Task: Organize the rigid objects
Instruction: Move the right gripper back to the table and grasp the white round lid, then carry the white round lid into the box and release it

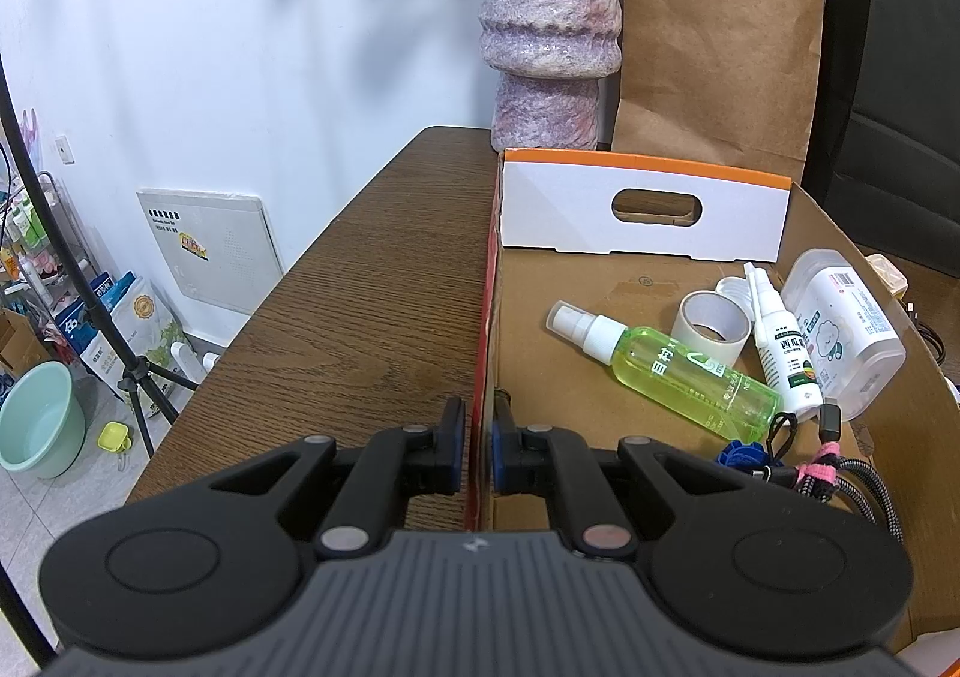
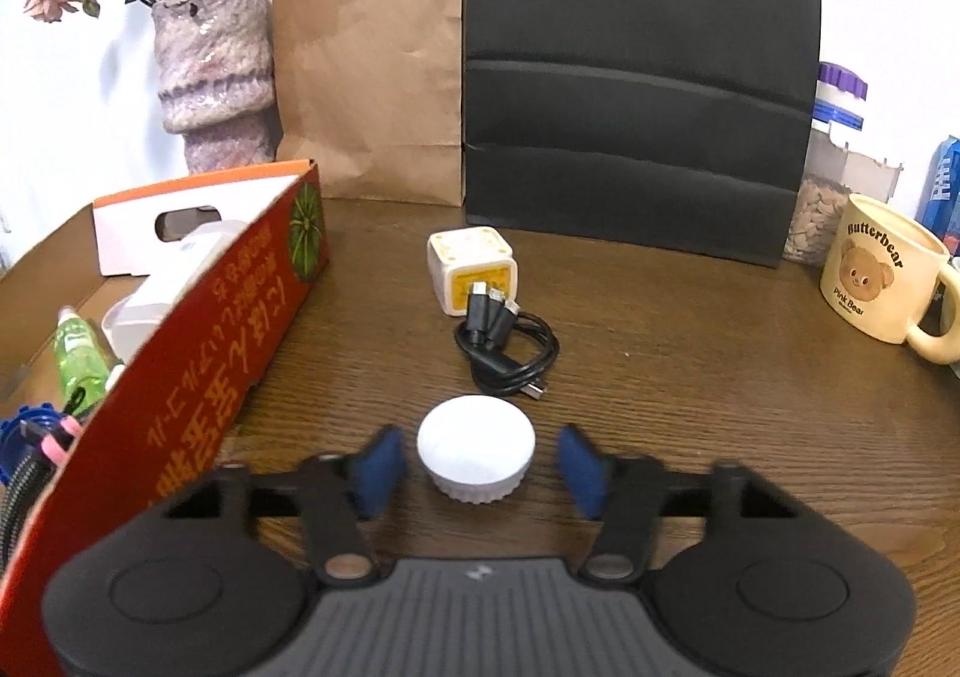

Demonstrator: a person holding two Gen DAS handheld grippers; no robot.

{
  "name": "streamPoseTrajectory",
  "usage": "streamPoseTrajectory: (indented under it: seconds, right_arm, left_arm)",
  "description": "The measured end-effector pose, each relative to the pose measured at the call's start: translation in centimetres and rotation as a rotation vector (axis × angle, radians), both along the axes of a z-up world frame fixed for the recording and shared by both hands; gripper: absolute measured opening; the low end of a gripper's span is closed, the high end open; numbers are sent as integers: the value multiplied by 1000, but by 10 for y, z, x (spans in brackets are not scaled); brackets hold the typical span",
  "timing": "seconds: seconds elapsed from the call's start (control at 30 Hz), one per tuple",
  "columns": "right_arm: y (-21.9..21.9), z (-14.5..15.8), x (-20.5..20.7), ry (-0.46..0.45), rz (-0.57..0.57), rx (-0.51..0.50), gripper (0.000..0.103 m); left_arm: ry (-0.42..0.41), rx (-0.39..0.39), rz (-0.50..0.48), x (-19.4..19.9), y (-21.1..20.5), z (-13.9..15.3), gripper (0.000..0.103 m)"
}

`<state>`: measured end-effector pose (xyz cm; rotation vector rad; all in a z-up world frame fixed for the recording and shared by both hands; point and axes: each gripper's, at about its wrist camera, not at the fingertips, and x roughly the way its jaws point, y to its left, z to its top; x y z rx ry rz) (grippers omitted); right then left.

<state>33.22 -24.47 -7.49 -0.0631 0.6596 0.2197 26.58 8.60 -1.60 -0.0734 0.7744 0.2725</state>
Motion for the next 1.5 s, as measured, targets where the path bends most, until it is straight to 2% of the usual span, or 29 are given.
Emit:
streamPoseTrajectory:
  seconds: [0.03,0.43,0.87,1.13,1.5]
  right_arm:
    - [0,0,0,-3,1,3,39]
    - [-1,3,-1,-10,-7,13,39]
    - [-3,36,-6,-108,-1,32,39]
    - [18,66,-16,-173,81,46,39]
    - [75,92,-25,-237,234,71,39]
  left_arm:
    - [0,0,0,0,0,0,10]
    - [0,0,0,0,0,0,10]
    - [0,0,1,0,1,0,10]
    - [0,0,0,0,0,0,10]
    - [-1,2,0,0,0,0,10]
